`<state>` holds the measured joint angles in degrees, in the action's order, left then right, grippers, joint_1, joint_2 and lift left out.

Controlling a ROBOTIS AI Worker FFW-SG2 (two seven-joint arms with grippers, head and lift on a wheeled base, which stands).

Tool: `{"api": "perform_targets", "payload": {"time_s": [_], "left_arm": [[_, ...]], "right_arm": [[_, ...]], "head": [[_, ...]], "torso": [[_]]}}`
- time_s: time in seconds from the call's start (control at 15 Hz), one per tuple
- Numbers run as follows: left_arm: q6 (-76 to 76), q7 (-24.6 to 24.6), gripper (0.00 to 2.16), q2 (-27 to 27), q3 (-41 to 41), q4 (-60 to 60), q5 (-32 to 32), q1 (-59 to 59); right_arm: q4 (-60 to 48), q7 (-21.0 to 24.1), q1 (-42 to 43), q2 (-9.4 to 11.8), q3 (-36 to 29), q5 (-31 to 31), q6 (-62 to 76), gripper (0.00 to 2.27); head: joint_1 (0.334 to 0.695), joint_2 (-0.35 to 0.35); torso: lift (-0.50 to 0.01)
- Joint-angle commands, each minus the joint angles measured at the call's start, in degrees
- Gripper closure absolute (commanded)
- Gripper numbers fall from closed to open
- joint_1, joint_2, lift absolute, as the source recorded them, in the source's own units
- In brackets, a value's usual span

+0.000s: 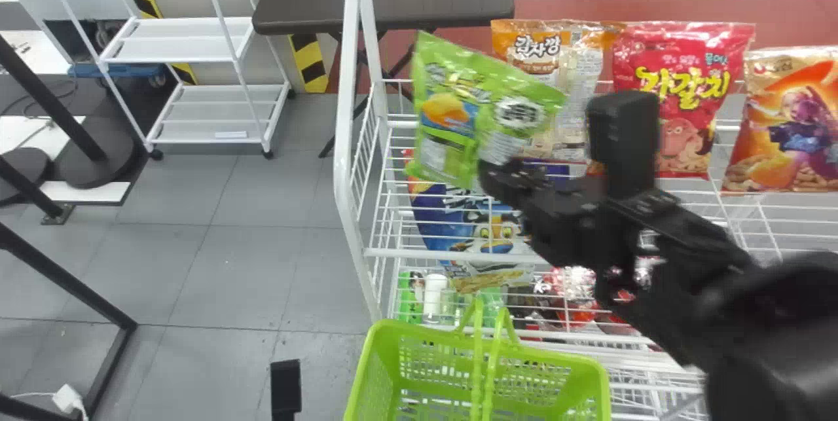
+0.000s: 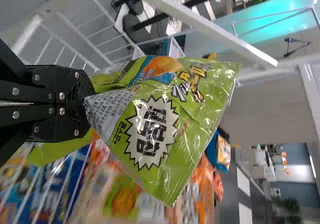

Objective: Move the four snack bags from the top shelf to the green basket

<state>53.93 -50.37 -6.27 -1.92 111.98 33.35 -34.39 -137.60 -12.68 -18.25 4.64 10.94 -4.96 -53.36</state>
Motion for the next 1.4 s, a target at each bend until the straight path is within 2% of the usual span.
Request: {"api": "perform_targets", "payload": {"time_s": [0.0, 0.2, 0.33, 0.4, 0.53, 0.93, 1.0, 1.07, 1.13, 1.2, 1.33], "left_arm": [[0.0, 0.2, 1.73, 0.5, -0.1, 0.2, -0.1, -0.1], [0.2, 0.1, 1.73, 2.0, -1.0, 1.8, -0.9, -1.5], [0.0, 0.0, 1.73, 2.5, -1.6, 2.7, -0.8, -2.2], [0.0, 0.0, 1.73, 2.7, -1.6, 3.2, -1.0, -2.4], [0.0, 0.4, 1.73, 3.0, -1.3, 3.2, -1.5, -2.5], [-1.1, 0.5, 1.73, 3.1, -0.8, 4.1, -2.0, -3.7], [-1.2, 0.4, 1.73, 3.1, -0.7, 4.2, -2.0, -3.8], [-1.2, 0.4, 1.73, 3.0, -0.5, 4.3, -2.0, -4.0], [-1.2, 0.4, 1.73, 2.9, -0.3, 4.3, -2.1, -3.9], [-1.2, 0.4, 1.73, 2.8, -0.1, 4.3, -2.2, -3.9], [-1.6, 0.4, 1.73, 2.7, 0.0, 4.2, -2.2, -3.9]], "right_arm": [[-11.4, -0.2, -11.9, 1.9, -8.0, -2.0, -1.4, 2.11], [-20.2, -2.8, -23.8, 1.3, -20.6, -9.4, -10.8, 2.11], [-21.6, -6.9, -27.9, -1.0, -25.8, -11.6, -17.4, 2.11], [-21.4, -9.4, -28.2, -2.1, -28.6, -14.5, -23.2, 2.11], [-18.0, -15.3, -28.3, -4.7, -30.9, -17.0, -27.5, 2.11], [-7.1, -15.4, -24.9, -4.7, -25.4, -16.4, -28.2, 2.08], [-4.8, -15.4, -23.4, -4.7, -24.5, -15.8, -28.2, 1.82], [-2.6, -15.5, -21.9, -4.7, -23.5, -15.1, -27.8, 1.25], [-0.7, -16.0, -20.9, -4.7, -22.5, -13.6, -26.4, 0.36], [0.6, -16.8, -20.0, -4.7, -21.8, -11.8, -26.2, 0.0], [0.8, -18.8, -19.9, -4.3, -21.8, -10.6, -26.6, 0.01]], "head": [[0.695, -0.067], [0.695, -0.197], [0.695, -0.325], [0.695, -0.35], [0.695, -0.35], [0.695, -0.35], [0.695, -0.35], [0.695, -0.35], [0.695, -0.35], [0.695, -0.35], [0.695, -0.344]], "torso": [[0.0], [0.0], [0.0], [0.0], [0.0], [0.0], [0.0], [0.0], [0.0], [0.0], [0.0]]}}
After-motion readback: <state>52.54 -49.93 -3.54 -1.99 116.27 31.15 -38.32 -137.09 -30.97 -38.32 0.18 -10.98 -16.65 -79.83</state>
